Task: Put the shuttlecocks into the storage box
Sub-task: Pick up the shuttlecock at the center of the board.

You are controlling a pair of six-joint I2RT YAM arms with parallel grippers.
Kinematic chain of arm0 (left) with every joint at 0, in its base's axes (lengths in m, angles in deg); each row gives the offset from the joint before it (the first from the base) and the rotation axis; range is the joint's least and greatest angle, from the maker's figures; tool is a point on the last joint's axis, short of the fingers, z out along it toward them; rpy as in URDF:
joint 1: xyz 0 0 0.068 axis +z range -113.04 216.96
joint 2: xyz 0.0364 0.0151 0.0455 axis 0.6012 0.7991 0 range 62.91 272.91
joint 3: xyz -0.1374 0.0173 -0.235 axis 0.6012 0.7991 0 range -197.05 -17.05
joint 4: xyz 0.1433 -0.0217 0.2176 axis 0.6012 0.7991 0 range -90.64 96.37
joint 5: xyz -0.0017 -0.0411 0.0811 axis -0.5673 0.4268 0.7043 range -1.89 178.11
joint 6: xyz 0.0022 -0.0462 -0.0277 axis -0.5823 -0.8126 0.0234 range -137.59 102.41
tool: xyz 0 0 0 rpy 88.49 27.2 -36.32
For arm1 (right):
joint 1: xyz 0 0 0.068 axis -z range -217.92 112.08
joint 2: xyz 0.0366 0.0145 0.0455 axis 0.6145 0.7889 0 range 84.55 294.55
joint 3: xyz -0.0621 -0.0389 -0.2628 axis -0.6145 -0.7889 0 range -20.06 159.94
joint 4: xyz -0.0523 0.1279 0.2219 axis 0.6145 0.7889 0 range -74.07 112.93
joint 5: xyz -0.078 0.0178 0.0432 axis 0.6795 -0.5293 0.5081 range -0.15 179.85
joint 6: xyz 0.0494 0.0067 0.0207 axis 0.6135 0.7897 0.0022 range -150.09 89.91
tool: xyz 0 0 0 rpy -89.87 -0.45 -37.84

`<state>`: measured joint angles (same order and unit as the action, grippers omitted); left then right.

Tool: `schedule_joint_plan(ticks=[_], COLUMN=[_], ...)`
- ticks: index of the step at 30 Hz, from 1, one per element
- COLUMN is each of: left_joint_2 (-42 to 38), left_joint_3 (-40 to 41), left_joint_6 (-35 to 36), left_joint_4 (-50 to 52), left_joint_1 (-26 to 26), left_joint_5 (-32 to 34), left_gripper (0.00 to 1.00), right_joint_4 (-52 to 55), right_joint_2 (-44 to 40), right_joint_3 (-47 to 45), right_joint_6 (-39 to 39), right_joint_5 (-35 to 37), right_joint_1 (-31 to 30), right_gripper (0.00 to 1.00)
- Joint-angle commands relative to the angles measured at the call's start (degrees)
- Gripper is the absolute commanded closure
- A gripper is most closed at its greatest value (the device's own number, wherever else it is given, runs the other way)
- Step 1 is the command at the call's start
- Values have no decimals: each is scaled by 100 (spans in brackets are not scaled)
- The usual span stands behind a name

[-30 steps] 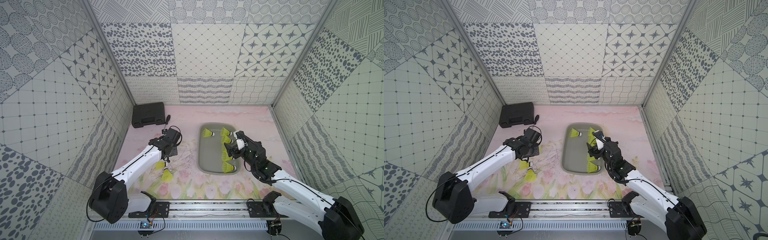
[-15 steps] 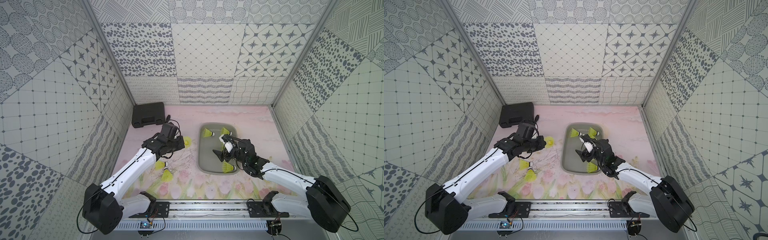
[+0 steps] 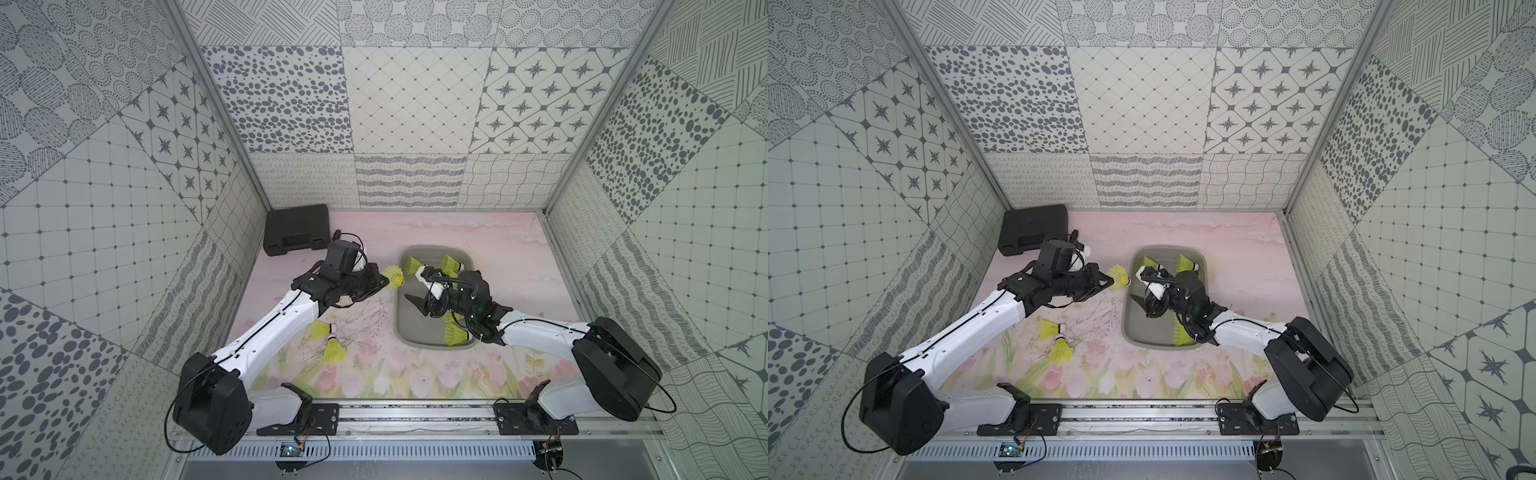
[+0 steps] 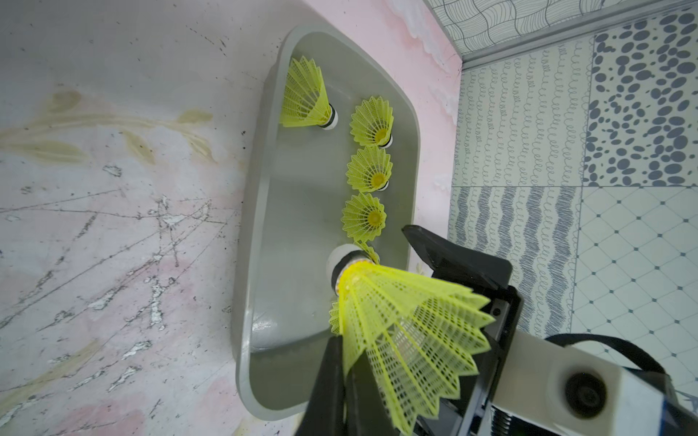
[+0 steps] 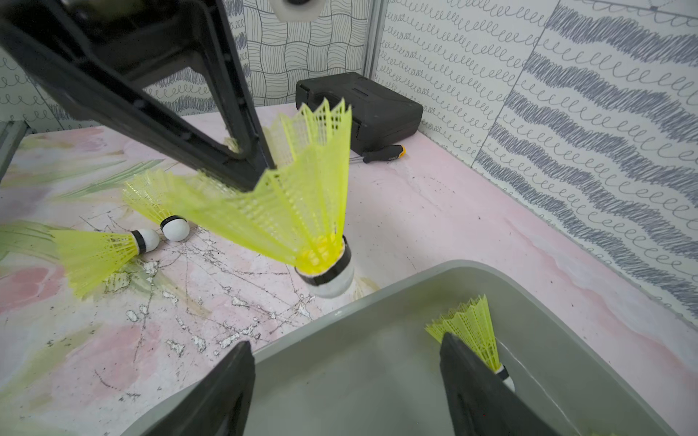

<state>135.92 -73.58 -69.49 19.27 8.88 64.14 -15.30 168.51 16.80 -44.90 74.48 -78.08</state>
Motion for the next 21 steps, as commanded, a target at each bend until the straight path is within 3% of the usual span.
schedule_joint_plan(ticks=[1,8,15,21], left_joint_2=[55,90,153,178], left_joint_3=[-87,-80,-50,8], left_joint_6=[-364,-443,-523,-567], left_joint_4=[-317,-381,-515,-591], left_joint_1=[-5,-9,-5,-6], left_joint_5=[-601,-747,-888,-908], left_gripper=[100,100,100,100], right_joint_4=[-655,-680,-657,-658], right_joint_2=[115,330,531,592], right_joint_3=[145,261,389,413], right_joint_6=[-275,-334,-303,-331], right_joint_5=[-167,-154,-115,-63], right_joint_1=[-36,-61,-105,-131], right_gripper=[20,20,37,45])
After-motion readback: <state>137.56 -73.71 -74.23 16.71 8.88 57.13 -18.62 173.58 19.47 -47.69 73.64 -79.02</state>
